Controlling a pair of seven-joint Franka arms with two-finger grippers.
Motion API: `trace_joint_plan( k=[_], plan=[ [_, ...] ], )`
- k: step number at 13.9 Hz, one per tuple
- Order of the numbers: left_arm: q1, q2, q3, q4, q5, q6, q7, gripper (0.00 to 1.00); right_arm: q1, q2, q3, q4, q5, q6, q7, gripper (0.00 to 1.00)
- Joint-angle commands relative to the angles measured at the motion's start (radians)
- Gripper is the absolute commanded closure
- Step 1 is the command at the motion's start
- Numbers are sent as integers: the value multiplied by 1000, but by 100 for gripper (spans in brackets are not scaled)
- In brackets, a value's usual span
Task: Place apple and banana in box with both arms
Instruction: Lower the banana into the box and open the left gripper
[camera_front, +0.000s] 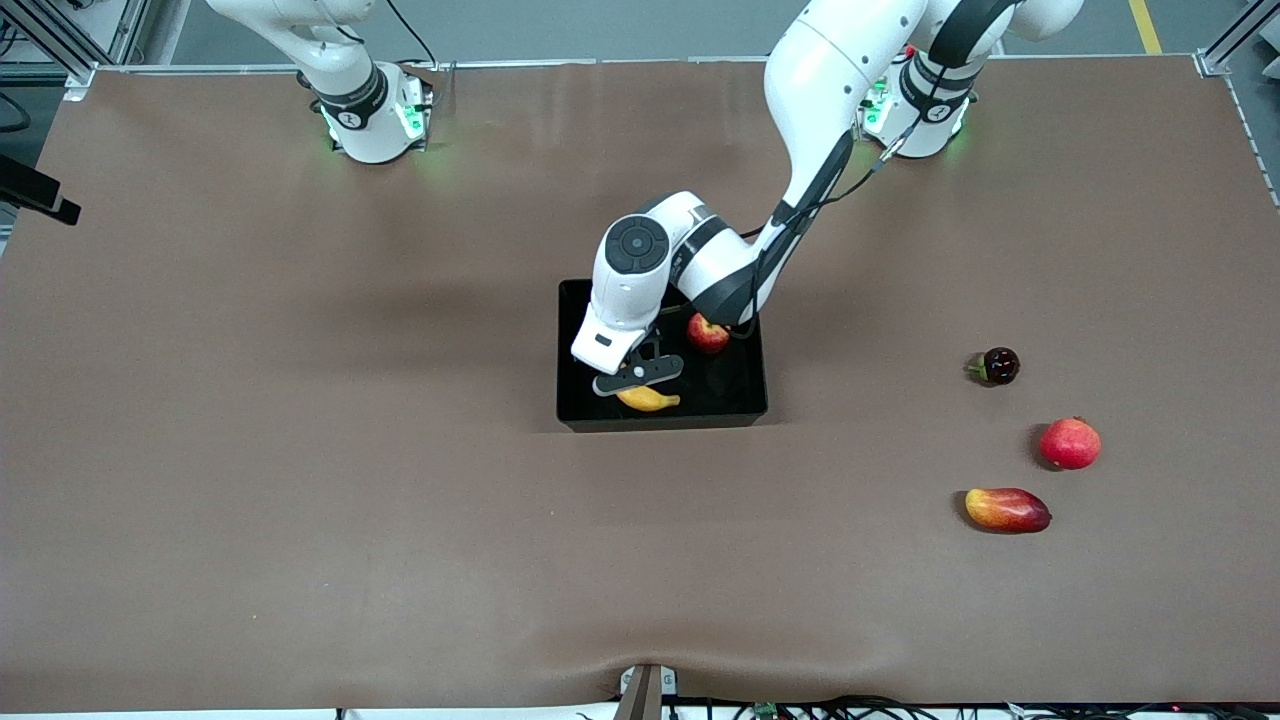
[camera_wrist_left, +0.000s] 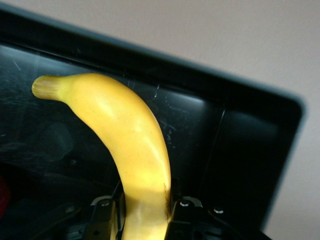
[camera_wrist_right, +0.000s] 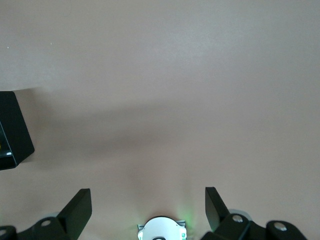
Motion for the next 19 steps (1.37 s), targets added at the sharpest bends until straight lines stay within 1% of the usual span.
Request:
trace_joint_plan(
  k=[1,3,6,7,8,9,12,14,15,16,17,19],
  plan=[
    [-21,30,9,19,-3,6,29,100,-23,9,13,17,21,-10,-14,0],
    [-29,46,10,22,-4,12,33,100,-23,9,13,17,21,-10,-14,0],
    [-30,80,10,22,-4,81,24,100,-23,9,13,17,21,-10,-14,0],
    [-29,82,10,22,-4,87,26,87,-23,9,13,17,21,-10,-14,0],
    [-26,82,10,21,-4,87,27,51,-23,9,13,16,21,-10,-14,0],
    [-27,77,12,22,-3,87,22,1,-25,9,13,17,21,-10,-14,0],
    [-23,34,36,25,-1,84,16,0,-25,9,13,16,21,-10,-14,0],
    [-23,-31,85,25,16,75,19,0,-25,9,13,16,21,-10,-14,0],
    [-17,-64,87,24,16,72,16,0,-25,9,13,16,21,-10,-14,0],
    [-12,-94,94,25,13,41,16,0,-25,9,13,16,21,-10,-14,0],
    [3,-140,104,24,13,-17,19,0,-25,9,13,16,21,-10,-14,0],
    [52,-212,104,25,13,-91,25,0,-25,9,13,16,21,-10,-14,0]
  ],
)
